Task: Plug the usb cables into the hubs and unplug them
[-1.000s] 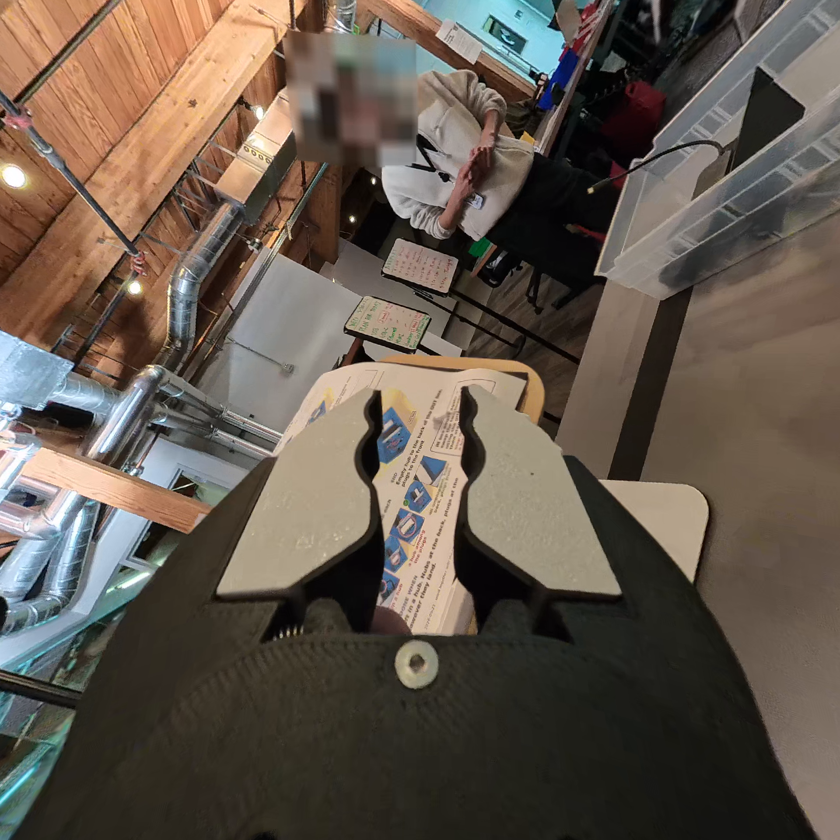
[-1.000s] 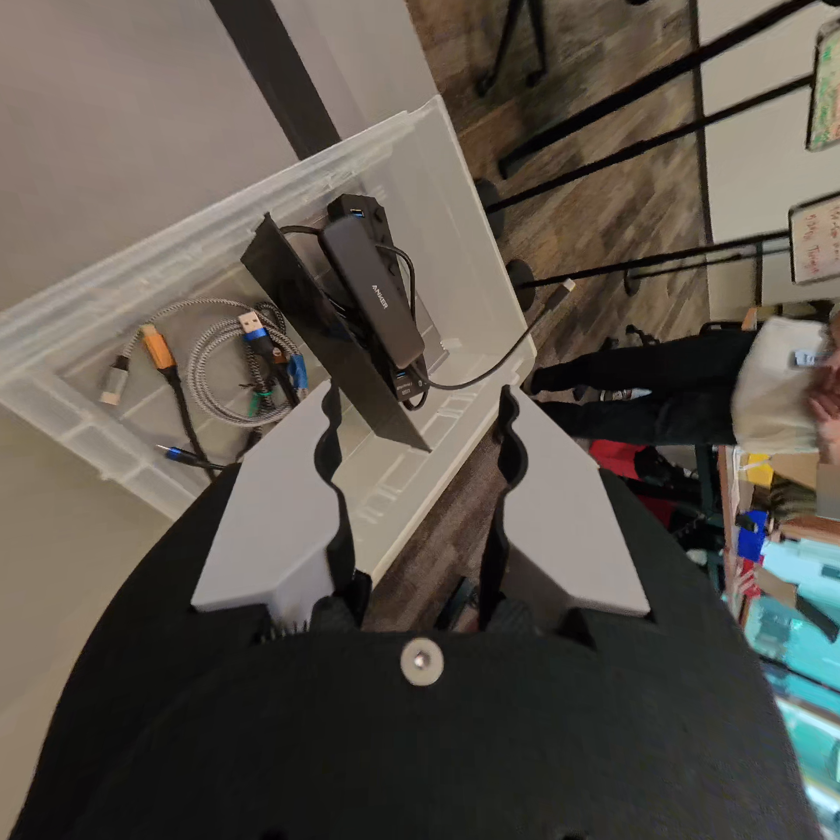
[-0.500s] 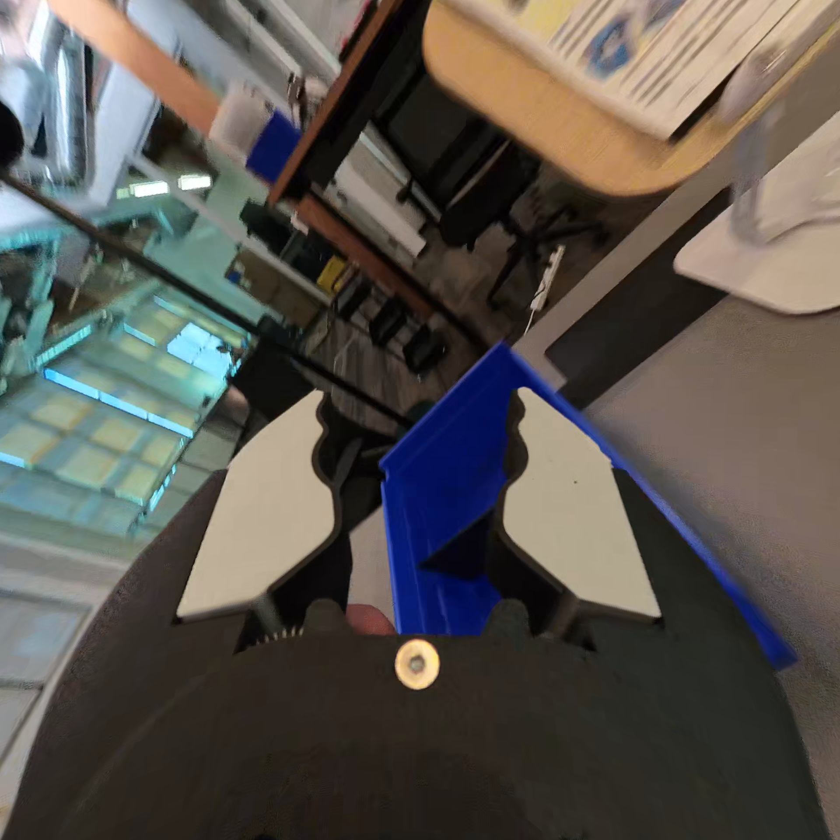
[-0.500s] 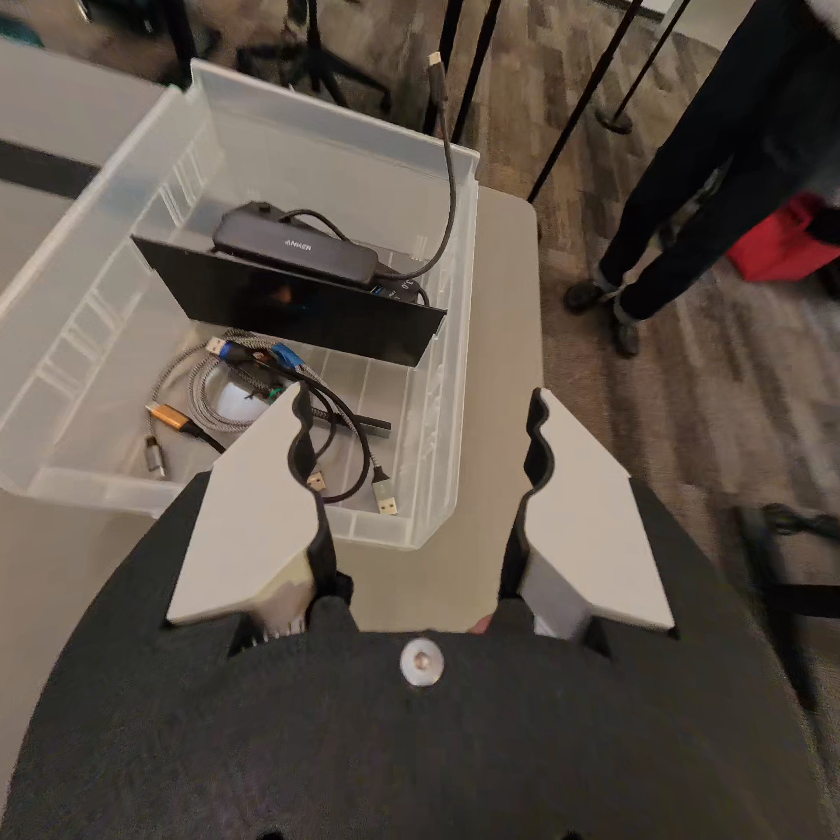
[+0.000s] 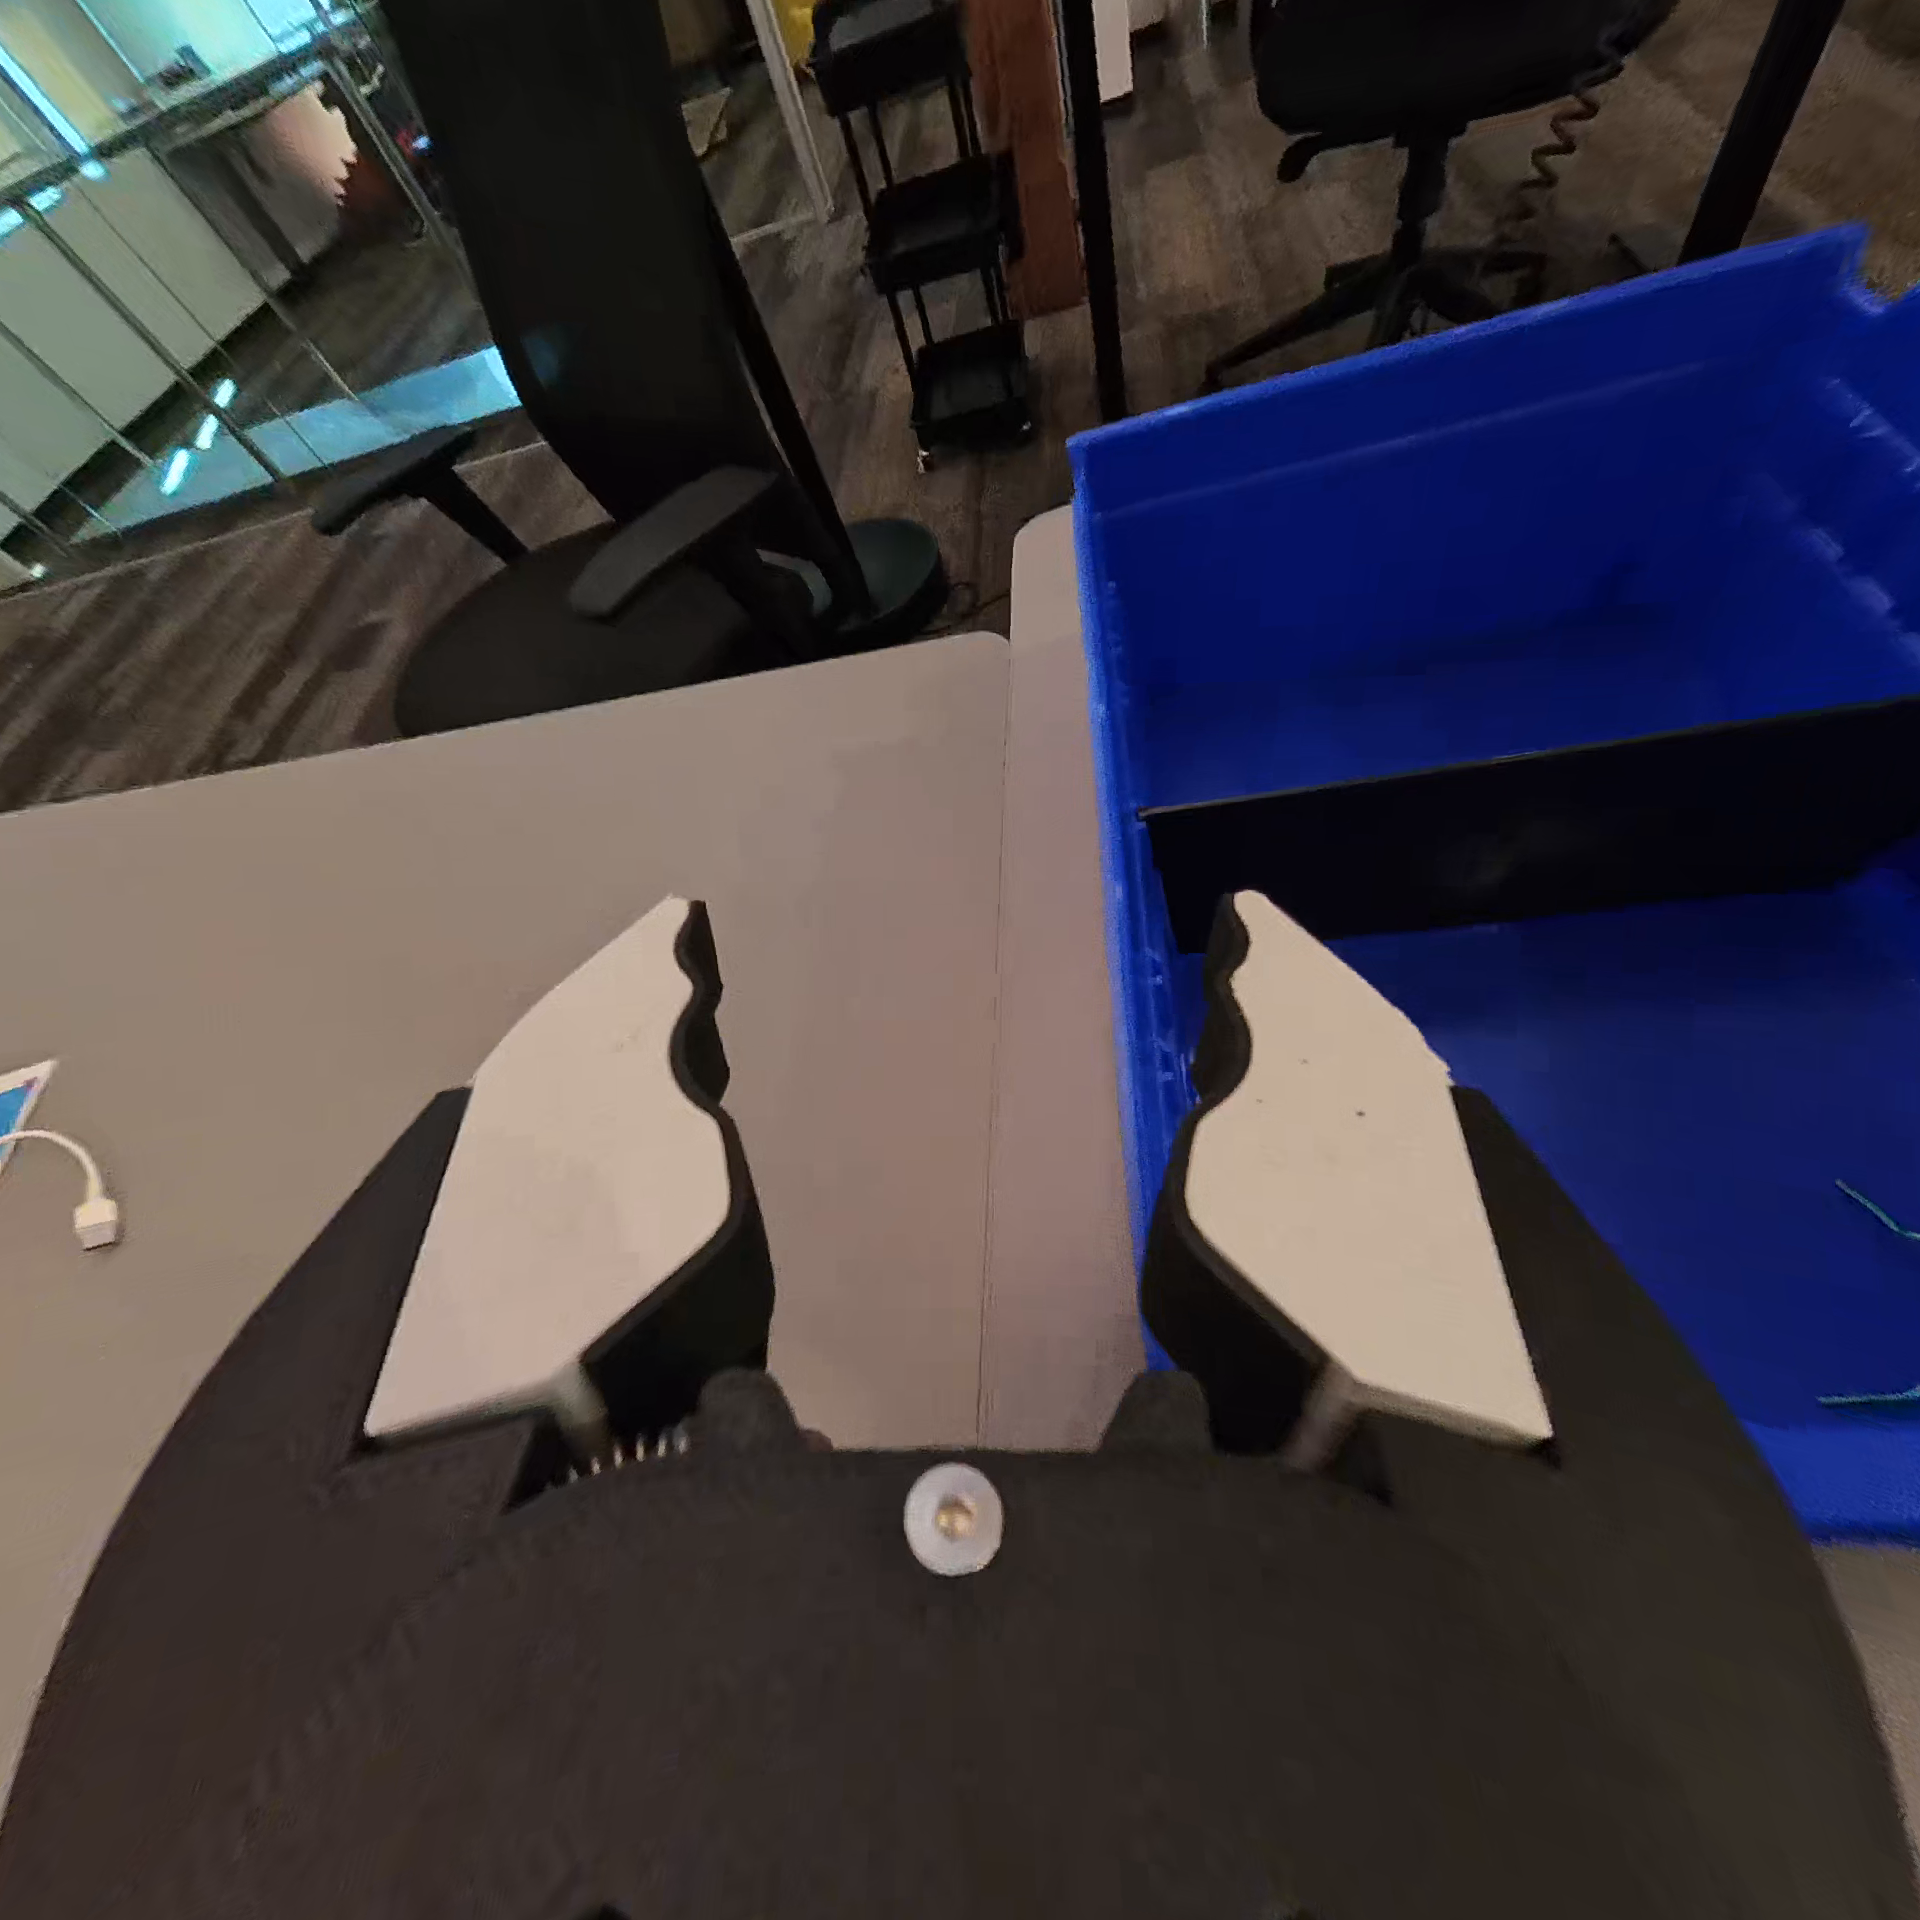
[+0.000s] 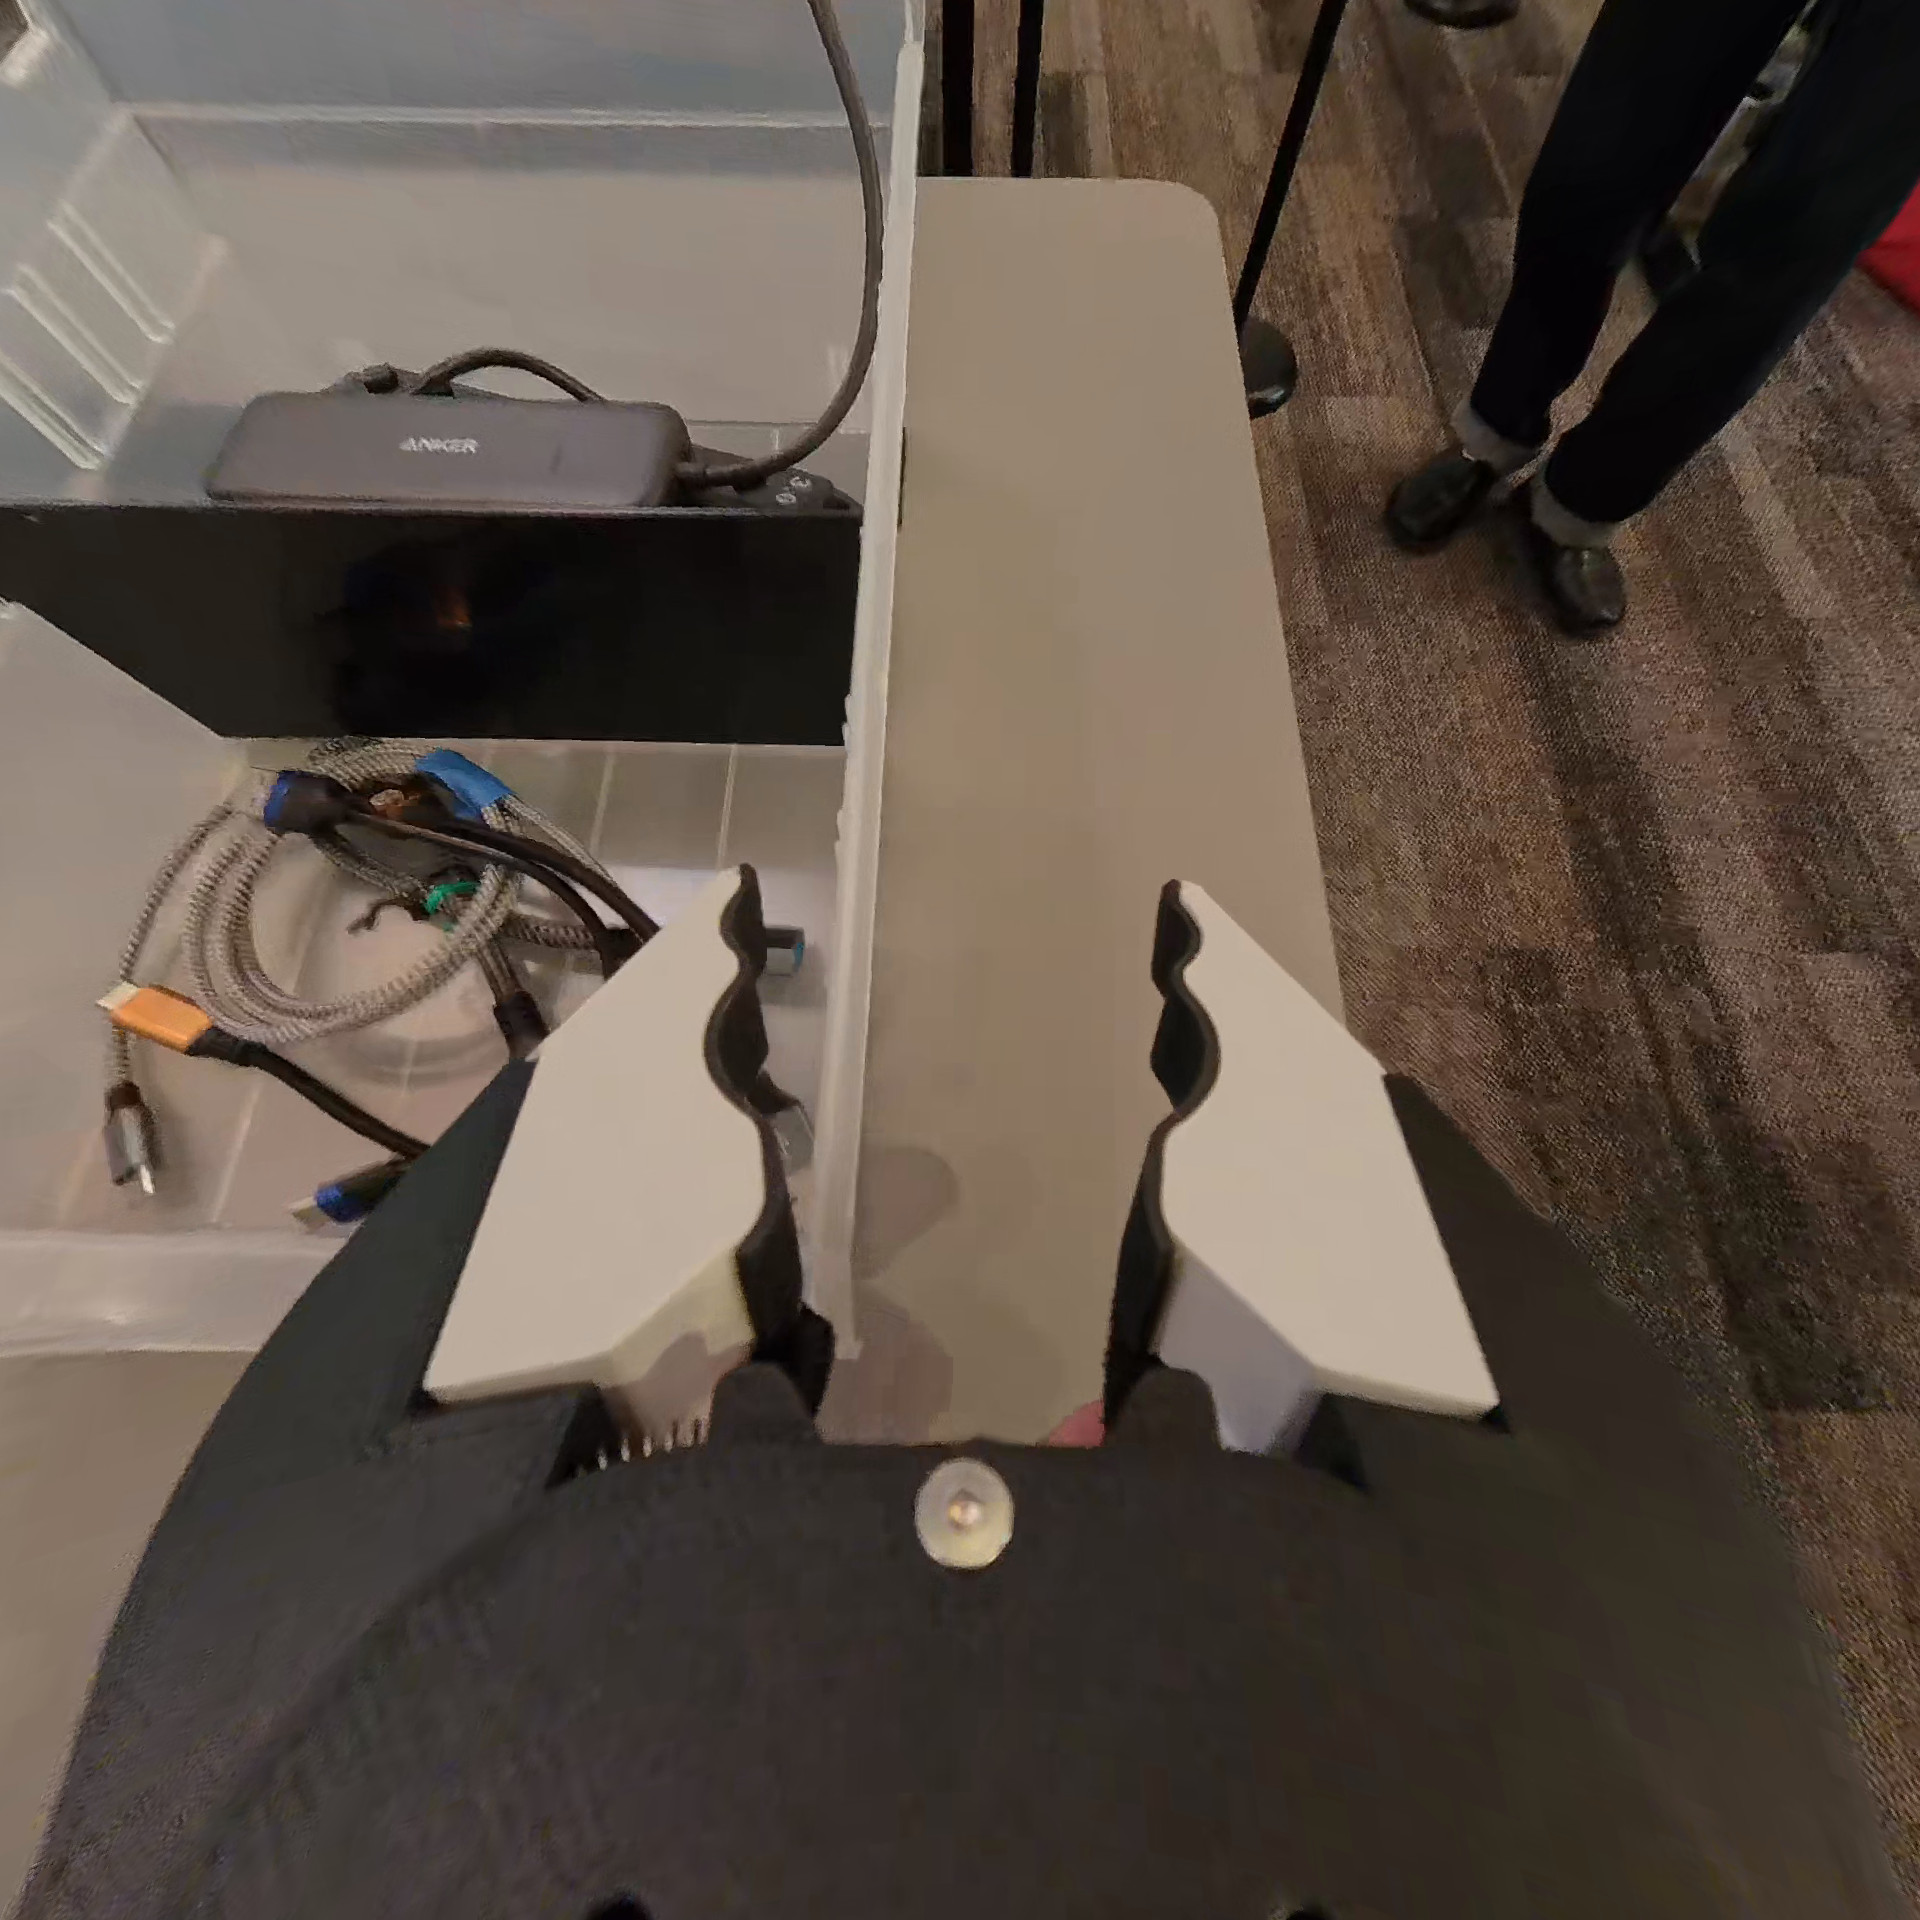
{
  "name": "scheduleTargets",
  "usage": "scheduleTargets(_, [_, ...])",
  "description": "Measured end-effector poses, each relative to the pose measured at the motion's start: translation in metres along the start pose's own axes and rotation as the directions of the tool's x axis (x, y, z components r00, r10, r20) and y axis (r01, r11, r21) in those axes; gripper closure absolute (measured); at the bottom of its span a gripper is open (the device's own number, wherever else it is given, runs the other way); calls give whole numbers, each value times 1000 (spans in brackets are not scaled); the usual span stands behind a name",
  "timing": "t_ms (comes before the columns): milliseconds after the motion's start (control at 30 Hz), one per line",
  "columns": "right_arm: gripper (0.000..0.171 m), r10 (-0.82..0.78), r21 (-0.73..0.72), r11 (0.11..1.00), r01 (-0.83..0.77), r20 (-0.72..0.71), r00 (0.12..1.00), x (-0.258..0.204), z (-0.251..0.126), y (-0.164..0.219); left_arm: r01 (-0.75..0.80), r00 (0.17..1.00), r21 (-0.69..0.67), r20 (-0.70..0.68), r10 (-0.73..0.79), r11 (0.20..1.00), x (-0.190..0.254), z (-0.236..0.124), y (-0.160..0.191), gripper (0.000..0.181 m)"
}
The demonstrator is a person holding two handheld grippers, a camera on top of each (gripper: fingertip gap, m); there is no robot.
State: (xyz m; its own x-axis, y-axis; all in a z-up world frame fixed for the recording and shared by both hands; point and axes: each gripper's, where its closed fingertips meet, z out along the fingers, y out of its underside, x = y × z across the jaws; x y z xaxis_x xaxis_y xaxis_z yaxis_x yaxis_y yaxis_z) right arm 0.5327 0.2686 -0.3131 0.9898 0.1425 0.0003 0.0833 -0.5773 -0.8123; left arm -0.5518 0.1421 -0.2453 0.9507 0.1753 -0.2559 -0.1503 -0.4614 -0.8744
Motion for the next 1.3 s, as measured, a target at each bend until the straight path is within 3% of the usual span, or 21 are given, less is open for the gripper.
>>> scheduleTargets(200, [135,4,17,1000,-5,33,999,-2,11,-6,6,999,-74,-35,-8,997,6,28,21,99])
scheduleTargets(367, [163,-56,-38,998,57,41,998,-10,19,-3,-6,984,-99,-179,-12,995,33,39,29,115])
scheduleTargets(467, [168,-46,-40,998,49,73,996,-16,20,-4,-31,977,-131,-214,2,991,42,44,36,119])
scheduleTargets(700, [168,-79,-37,996,82,67,995,-21,19,-3,-26,949,-160,-313,-26,987,59,42,40,157])
scheduleTargets(867, [169,-81,-40,996,83,43,996,-29,14,1,80,939,-152,-321,-126,985,60,38,40,162])
scheduleTargets(1300, [169,-64,-46,997,64,8,998,-81,-21,24,154,932,-100,-316,-178,983,49,-7,51,164])
